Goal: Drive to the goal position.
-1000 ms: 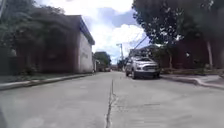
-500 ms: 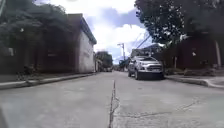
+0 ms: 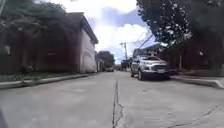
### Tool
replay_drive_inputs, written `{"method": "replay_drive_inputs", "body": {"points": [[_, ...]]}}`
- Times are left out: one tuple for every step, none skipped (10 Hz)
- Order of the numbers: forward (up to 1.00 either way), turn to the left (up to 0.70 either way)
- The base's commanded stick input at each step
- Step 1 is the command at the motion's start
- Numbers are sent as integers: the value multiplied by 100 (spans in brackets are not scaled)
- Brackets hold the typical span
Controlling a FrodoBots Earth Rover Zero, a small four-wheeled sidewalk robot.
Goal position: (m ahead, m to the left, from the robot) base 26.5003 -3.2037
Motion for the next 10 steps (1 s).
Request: {"method": "replay_drive_inputs", "body": {"points": [[70, 0], [70, 0], [70, 0], [70, 0], [70, 0], [70, 0], [70, 0], [70, 0], [70, 0], [70, 0]]}}
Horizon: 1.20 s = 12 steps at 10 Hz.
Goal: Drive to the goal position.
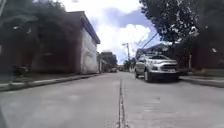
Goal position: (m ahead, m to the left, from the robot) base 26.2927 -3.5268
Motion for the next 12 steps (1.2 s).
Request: {"method": "replay_drive_inputs", "body": {"points": [[70, 0], [70, 0], [70, 0], [70, -1], [70, -2], [70, -3], [70, -4], [70, -35], [70, 0], [70, 0], [70, 0], [70, 0]]}}
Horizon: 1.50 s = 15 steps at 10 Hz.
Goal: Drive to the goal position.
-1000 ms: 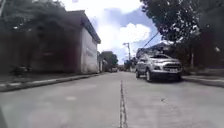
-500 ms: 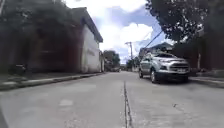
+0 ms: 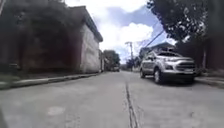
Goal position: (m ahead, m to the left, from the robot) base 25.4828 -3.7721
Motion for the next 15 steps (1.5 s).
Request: {"method": "replay_drive_inputs", "body": {"points": [[70, 0], [70, 0], [70, 0], [70, 0], [70, 0], [70, 0], [70, 0], [70, 0], [70, 0], [70, 0], [70, 0], [70, 0], [70, 0], [70, 0], [70, -35]]}}
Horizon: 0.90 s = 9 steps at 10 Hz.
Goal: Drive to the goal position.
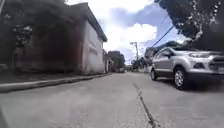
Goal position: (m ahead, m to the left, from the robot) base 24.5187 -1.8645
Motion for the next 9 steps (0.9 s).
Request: {"method": "replay_drive_inputs", "body": {"points": [[70, -35], [70, -35], [70, -35], [70, -35], [70, -35], [70, -35], [70, -35], [70, -8], [70, 0]]}}
